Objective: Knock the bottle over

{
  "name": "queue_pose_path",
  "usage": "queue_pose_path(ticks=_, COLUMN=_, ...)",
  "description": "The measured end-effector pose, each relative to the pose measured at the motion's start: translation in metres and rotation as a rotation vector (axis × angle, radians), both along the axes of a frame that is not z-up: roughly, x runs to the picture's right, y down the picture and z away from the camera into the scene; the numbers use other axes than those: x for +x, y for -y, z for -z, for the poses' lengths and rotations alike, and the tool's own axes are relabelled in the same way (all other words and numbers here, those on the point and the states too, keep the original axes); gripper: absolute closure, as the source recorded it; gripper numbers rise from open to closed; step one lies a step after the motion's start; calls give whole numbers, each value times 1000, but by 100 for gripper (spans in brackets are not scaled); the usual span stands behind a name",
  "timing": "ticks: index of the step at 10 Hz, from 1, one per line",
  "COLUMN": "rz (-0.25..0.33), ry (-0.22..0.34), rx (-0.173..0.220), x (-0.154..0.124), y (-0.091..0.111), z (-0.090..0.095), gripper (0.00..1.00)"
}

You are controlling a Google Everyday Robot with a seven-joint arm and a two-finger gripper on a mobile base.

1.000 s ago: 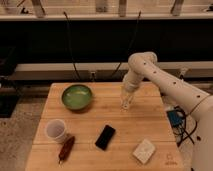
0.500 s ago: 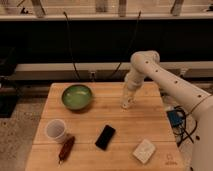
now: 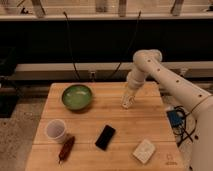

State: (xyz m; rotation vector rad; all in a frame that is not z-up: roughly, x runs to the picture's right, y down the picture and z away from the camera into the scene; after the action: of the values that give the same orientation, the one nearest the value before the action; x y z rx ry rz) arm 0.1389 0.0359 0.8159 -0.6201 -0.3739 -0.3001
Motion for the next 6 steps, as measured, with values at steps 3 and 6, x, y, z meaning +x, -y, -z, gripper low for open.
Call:
queue_pose_path(ticks=3, rz=2, ry=6, rx=5, x=5, y=2, z=0, gripper=100)
queue_pose_path(ticks=6, rz=10, ry=15, rx=4, x=9, y=0, z=3, gripper=100)
